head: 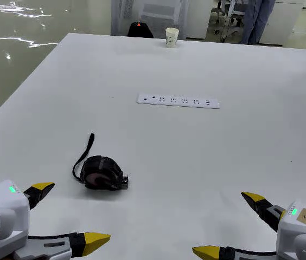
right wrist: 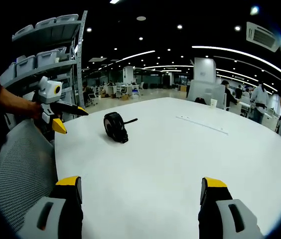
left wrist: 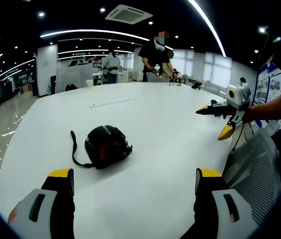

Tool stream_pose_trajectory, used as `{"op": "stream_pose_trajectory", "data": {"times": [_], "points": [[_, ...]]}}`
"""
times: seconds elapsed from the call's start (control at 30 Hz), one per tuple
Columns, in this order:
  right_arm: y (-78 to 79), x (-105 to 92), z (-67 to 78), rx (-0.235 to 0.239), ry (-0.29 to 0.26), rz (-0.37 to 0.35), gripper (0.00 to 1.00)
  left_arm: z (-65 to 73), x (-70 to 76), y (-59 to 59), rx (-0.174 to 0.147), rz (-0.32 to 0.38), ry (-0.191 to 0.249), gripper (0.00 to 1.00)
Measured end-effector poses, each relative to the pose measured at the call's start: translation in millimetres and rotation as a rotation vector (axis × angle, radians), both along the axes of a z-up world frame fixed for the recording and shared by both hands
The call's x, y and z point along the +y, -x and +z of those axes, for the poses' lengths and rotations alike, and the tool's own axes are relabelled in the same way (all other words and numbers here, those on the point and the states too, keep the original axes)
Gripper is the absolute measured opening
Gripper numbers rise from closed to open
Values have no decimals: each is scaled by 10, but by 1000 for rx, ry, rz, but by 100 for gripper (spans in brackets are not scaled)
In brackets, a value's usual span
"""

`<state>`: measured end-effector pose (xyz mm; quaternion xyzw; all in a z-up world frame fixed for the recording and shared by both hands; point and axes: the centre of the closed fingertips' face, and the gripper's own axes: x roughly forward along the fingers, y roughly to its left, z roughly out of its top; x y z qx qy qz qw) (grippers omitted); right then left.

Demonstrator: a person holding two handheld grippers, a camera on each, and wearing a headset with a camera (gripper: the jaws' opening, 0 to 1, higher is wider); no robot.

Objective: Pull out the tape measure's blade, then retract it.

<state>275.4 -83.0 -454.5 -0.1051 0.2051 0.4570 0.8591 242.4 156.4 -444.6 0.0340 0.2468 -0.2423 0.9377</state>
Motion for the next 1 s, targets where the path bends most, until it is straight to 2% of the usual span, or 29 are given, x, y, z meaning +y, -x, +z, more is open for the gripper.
{"op": "stream_pose_trajectory", "data": {"times": [0.4, 0.53, 1.0], "points": [[52, 102, 46, 2, -31, -19, 99, 5, -68, 40, -10, 8, 6, 99], [77, 124, 32, 11, -35, -20, 99, -3, -83, 54, -5, 7, 16, 99], [80, 72, 6, 21, -32, -30, 99, 10, -15, 51, 7, 25, 32, 95]]}}
